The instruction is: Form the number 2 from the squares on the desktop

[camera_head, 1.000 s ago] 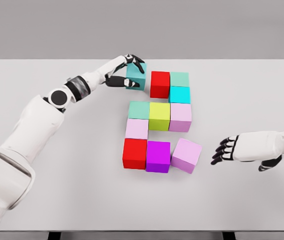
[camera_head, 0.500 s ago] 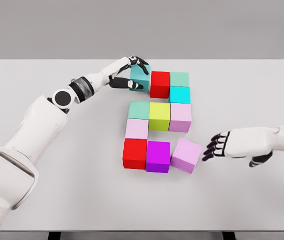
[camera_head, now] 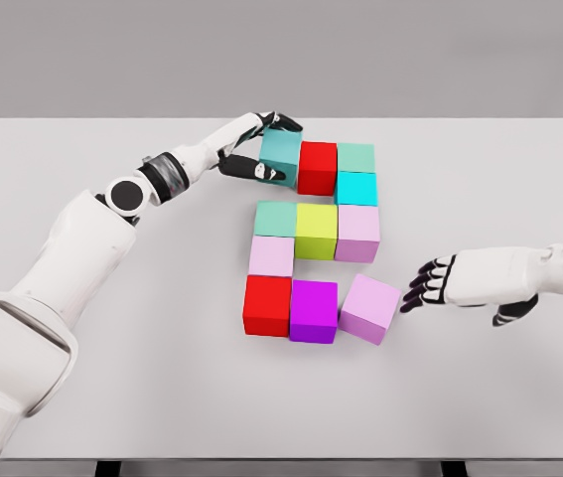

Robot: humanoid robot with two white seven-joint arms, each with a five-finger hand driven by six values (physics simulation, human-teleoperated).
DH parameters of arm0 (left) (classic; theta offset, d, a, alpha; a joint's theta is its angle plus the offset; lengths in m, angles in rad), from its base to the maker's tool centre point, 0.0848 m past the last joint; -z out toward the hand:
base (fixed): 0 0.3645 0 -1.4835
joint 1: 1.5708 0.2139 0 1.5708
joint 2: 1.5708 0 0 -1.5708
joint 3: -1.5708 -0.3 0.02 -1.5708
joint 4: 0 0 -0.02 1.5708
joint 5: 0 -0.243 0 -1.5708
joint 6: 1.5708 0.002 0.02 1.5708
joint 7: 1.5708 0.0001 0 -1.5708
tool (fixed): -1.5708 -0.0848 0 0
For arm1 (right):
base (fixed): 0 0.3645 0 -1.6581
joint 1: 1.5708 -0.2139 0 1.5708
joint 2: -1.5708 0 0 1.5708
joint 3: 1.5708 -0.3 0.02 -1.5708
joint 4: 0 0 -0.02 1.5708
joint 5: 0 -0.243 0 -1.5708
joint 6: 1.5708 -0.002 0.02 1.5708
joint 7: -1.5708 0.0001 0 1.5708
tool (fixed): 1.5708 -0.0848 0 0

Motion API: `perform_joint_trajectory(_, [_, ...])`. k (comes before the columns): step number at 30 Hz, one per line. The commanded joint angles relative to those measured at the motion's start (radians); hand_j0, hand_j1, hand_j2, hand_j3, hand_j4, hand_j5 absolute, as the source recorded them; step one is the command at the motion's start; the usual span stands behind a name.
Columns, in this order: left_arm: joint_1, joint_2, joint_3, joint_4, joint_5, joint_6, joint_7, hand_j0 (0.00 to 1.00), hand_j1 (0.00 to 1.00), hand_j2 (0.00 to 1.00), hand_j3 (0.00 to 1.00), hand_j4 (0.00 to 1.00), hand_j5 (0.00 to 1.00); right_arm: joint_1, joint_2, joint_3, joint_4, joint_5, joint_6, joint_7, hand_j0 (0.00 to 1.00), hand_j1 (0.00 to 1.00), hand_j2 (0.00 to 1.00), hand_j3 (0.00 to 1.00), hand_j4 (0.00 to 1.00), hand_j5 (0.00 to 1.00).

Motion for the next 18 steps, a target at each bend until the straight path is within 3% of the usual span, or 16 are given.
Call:
perform_joint_trajectory(1, [0.0,-0.001,0.005,-0.001,0.008,0.001,0.0,0.82,0.82,0.82,0.82,0.82,0.82,0.0,0.004,-0.001,0.008,-0.006,0.002,0.0,1.0,1.0,1.0,1.0,1.0,1.0])
perform_joint_trajectory(7, [0.0,-0.001,0.007,-0.001,0.008,0.001,0.0,0.9,0.9,0.9,0.9,0.9,0.9,-0.011,0.015,-0.001,0.015,-0.007,0.002,0.0,1.0,1.0,1.0,1.0,1.0,1.0])
perform_joint_trajectory(18, [0.002,-0.001,0.007,-0.001,0.008,0.001,0.0,0.91,0.91,0.91,0.91,0.91,0.91,-0.017,0.027,-0.017,0.024,-0.009,0.002,0.0,1.0,1.0,1.0,1.0,1.0,1.0])
